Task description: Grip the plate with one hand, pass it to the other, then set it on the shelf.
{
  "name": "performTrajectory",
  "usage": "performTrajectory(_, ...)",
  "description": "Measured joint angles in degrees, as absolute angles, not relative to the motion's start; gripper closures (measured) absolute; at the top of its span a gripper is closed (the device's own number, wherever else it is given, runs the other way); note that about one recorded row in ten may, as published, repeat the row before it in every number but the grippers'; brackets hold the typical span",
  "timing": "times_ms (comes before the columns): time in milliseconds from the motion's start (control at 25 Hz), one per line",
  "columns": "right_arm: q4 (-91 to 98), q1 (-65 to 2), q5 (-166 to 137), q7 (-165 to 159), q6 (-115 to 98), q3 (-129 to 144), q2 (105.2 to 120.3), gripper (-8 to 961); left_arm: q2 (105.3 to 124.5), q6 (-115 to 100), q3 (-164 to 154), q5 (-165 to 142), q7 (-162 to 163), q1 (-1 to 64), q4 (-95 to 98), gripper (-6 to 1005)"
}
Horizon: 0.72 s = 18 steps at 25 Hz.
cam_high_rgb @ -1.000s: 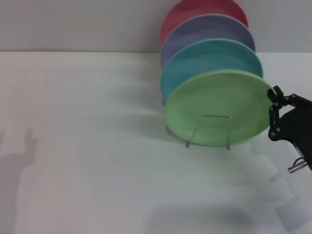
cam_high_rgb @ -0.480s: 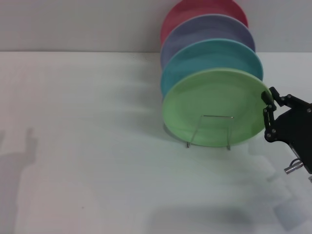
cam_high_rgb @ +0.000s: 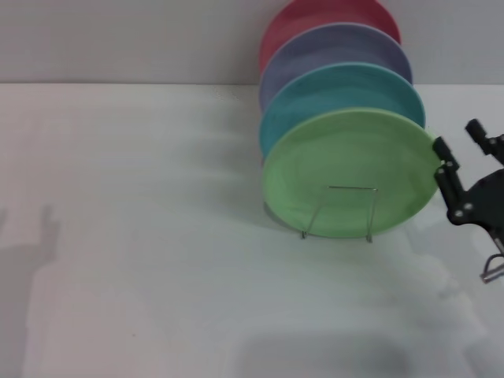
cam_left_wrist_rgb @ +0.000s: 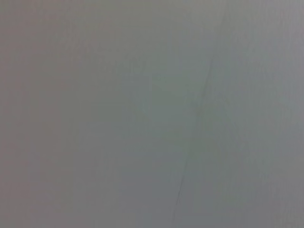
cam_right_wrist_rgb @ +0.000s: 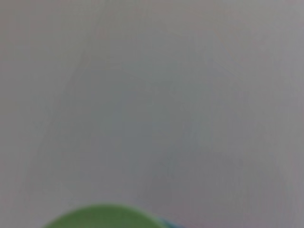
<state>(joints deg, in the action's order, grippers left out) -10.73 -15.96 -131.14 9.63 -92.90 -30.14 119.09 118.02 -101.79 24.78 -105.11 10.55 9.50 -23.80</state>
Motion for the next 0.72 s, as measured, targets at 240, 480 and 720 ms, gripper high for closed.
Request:
performTrajectory(240,-8.4,-13.9,-129.4,-3.6,-104.0,-32.8,118.93,533,118.00,-101.9,24.9,-105.1,10.5,10.2,-22.5,319)
performTrajectory(480,0.3,-16.7,-124.4,-23.6,-103.6,-40.2,118.74,421,118.27,-101.5,24.9,-105.1,9.9,11.4,-20.2,319)
performTrajectory(720,5.2,-19.7,-123.5,-31.4,-99.0,-42.3,118.19,306,118.40,-100.8,24.9,-104.8,9.8,12.4,-18.4,319)
